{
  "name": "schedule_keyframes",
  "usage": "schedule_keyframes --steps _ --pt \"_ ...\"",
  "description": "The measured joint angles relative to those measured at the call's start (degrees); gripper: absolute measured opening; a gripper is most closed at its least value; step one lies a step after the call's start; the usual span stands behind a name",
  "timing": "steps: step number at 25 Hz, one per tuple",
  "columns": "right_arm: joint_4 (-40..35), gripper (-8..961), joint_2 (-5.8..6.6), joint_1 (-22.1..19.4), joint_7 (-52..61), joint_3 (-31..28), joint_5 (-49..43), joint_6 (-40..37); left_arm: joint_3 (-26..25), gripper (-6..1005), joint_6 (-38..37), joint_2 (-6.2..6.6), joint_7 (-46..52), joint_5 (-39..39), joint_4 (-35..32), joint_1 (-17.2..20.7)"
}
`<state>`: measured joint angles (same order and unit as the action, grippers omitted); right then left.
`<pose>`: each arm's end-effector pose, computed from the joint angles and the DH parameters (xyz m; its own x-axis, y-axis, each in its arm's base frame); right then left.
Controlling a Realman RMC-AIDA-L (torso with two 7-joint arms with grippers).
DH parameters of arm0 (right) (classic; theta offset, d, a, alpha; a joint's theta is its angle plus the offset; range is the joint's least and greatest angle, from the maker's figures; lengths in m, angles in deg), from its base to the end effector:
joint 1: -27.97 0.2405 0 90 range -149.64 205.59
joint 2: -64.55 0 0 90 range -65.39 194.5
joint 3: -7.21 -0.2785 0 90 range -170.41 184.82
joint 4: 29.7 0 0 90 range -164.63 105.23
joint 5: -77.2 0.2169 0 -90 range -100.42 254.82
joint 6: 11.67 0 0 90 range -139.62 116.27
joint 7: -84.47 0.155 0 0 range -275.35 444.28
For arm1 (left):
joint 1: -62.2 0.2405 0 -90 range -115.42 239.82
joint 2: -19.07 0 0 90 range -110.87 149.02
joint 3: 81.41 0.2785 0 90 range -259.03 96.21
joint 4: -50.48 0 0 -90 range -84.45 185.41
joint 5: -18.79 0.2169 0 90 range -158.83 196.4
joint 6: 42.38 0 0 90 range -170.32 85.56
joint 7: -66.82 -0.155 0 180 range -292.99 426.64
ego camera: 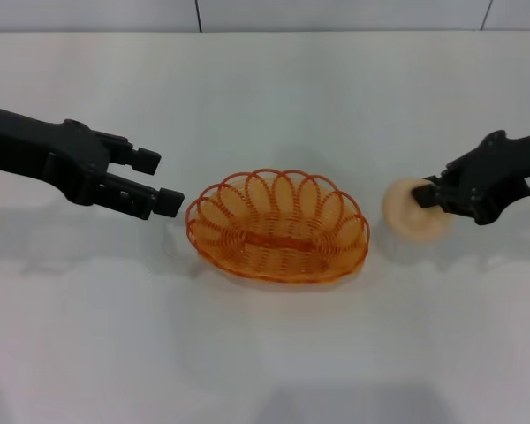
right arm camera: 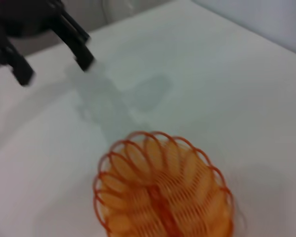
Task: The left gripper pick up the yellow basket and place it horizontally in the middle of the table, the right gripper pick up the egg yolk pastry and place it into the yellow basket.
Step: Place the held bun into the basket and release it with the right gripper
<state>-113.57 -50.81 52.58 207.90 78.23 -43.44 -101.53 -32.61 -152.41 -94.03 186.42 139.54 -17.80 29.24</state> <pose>0.1898 0.3506 0.0247 0.9192 -0.3802 -0.1020 -0.3937 -0.8898 -0.2309 -0.2153 0.3496 0.0692 0.8288 0.5316 0.1745 0.5398 -0.8418 0.0007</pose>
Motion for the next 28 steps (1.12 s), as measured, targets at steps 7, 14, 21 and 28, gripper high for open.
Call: schedule_keyframes --steps 7,14,21,28 --pt "2.4 39 -0.04 0.8 -0.6 7.3 3.1 5.4 -0.3 878 0.2 0.48 -0.2 0.0 -0.1 0.4" --pt "5.5 40 -0.32 3.7 -3.1 16.0 5.7 14.2 -0.6 878 0.1 0.51 0.1 0.0 -0.2 0.2" --pt "8.4 38 -0.42 4.5 -6.1 21.1 8.8 21.2 -0.6 878 0.2 0.32 0.2 0.0 -0.3 0.0" --pt "11.6 37 -0.47 5.1 -8.1 23.9 11.4 26.0 -0.6 878 0.3 0.16 0.3 0.0 -0.3 0.0"
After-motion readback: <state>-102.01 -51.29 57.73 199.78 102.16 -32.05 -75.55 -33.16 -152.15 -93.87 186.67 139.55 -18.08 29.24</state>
